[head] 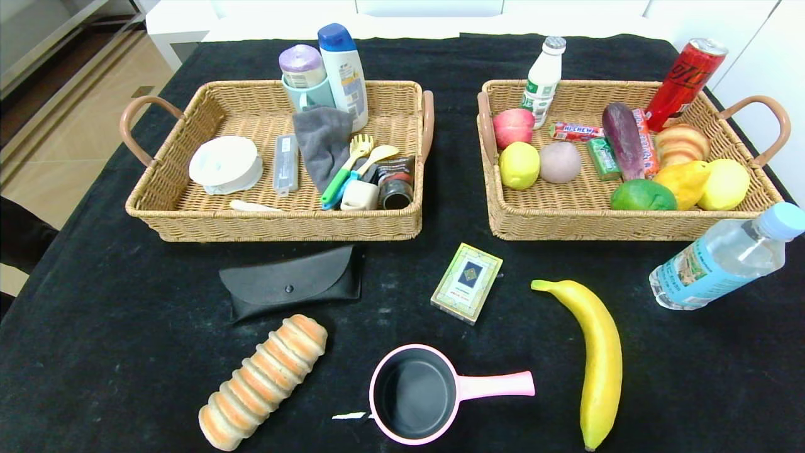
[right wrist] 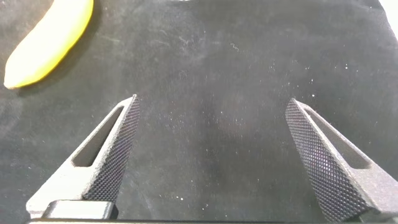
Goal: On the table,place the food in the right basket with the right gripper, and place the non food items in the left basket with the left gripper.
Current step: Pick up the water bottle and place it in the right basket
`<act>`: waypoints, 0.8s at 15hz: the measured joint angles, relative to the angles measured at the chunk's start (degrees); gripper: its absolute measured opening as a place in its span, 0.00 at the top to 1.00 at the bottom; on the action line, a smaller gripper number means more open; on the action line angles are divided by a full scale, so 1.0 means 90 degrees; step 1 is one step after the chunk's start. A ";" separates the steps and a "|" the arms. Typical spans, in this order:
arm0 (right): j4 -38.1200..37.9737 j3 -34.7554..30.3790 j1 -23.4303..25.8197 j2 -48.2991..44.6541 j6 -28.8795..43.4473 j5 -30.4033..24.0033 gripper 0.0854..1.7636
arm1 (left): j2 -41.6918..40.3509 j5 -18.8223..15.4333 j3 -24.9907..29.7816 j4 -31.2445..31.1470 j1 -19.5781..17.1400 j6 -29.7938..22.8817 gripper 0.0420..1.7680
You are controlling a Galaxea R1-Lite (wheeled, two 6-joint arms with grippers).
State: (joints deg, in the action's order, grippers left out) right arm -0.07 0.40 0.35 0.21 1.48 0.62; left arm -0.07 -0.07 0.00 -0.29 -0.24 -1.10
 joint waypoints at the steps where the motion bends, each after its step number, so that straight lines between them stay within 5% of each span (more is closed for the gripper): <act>1: -0.0007 0.0153 0.0000 0.0046 0.0084 0.0000 0.03 | 0.0003 0.0008 -0.0045 0.0033 0.0000 -0.0030 0.03; 6: -0.0009 0.1741 -0.0130 0.1131 0.0356 -0.0381 0.03 | 0.0920 -0.0026 -0.1604 0.0060 0.0142 -0.0683 0.03; 12: 0.0005 0.3281 -0.0237 0.2904 0.0313 -0.1887 0.03 | 0.2804 -0.0028 -0.3680 -0.0009 0.2051 -0.0624 0.03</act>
State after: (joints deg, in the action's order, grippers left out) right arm -0.02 29.93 -1.78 26.34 4.29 -16.36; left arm 25.16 -0.33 -33.12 -0.38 18.21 -6.72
